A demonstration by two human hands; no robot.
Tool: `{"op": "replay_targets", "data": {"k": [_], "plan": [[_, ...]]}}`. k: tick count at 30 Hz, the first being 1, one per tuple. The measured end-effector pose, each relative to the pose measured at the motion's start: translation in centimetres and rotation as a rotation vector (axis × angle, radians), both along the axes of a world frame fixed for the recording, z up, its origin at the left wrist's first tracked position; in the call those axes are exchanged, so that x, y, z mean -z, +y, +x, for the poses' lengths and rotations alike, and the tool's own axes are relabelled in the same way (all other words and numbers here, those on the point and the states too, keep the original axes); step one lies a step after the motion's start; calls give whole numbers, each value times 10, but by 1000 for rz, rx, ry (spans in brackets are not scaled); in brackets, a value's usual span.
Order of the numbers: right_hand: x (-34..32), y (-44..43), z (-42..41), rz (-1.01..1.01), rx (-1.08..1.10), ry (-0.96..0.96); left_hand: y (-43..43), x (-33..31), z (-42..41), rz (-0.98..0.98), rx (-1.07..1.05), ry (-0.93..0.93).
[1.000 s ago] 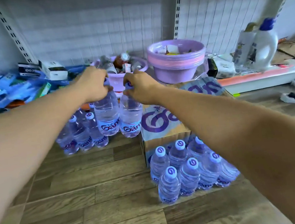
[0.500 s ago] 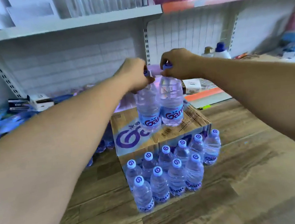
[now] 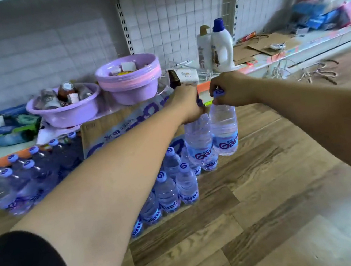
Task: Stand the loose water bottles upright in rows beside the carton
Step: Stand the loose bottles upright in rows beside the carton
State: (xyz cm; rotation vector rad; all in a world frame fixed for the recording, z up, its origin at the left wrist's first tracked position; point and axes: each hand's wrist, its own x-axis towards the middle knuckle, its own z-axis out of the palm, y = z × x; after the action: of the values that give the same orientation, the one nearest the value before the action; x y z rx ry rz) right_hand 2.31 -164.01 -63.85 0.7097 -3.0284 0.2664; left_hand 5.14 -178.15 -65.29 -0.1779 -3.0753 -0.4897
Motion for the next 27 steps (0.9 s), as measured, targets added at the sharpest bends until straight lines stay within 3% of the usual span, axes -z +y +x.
{"op": "replay_targets", "data": {"k": [17,27], "plan": [[147,14,-30,67,-57,-191,21,144,-16,-103,-64,-208],[178,22,-38,69,-71,-230,27,175,-15,-169,-62,-249]]}}
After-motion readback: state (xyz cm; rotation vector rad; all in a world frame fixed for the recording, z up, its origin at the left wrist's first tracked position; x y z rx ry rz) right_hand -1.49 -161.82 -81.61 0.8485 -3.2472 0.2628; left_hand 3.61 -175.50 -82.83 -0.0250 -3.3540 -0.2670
